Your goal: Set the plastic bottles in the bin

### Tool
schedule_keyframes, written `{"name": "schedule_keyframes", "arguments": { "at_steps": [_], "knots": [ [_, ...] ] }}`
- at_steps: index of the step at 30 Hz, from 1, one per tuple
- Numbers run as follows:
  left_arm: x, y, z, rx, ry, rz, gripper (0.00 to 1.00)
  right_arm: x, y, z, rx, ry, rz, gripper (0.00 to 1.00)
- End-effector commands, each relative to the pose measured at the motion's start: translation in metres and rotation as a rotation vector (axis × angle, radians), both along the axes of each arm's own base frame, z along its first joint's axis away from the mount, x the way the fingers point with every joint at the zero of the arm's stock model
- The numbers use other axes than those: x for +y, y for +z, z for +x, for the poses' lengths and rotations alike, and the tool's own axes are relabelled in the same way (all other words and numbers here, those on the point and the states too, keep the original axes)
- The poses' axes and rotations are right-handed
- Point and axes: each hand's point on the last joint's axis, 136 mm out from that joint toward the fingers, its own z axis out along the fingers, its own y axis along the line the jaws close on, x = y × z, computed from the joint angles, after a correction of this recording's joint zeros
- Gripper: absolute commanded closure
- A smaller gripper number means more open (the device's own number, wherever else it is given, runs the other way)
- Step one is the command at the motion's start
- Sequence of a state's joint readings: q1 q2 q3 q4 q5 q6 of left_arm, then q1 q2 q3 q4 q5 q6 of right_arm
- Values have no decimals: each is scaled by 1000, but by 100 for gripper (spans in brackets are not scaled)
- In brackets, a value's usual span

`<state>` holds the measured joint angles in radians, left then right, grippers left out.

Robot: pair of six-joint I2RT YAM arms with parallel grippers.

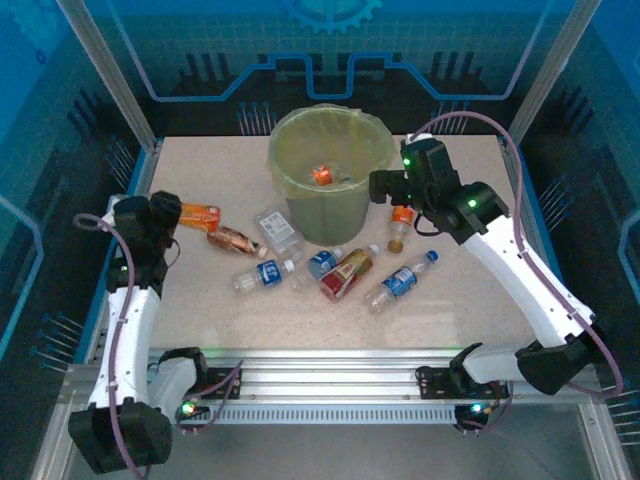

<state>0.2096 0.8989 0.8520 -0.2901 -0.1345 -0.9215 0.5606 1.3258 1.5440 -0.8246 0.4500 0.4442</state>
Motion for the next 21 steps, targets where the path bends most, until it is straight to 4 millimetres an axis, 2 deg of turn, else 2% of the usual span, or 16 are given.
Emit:
{"name": "schedule_keyframes", "arguments": {
  "at_steps": [1, 6, 9, 13, 17, 21],
  "knots": [
    [-26, 56, 8, -118, -142, 109, 52, -26, -1, -7, 12, -101, -3, 0],
    [-74, 118, 23, -276, -297, 213, 52, -39, -8, -15, 50, -122, 17, 0],
    [-111, 155, 35, -367, -406, 273, 53, -48, -11, -20, 60, -134, 31, 0],
    [-164, 194, 55, -456, -543, 364, 54, -61, -19, -25, 99, -160, 77, 0],
    [-221, 218, 75, -531, -663, 504, 55, -66, -32, -27, 150, -146, 153, 0],
    [-278, 220, 97, -547, -781, 657, 54, -72, -46, -28, 199, -145, 230, 0]
  ]
}}
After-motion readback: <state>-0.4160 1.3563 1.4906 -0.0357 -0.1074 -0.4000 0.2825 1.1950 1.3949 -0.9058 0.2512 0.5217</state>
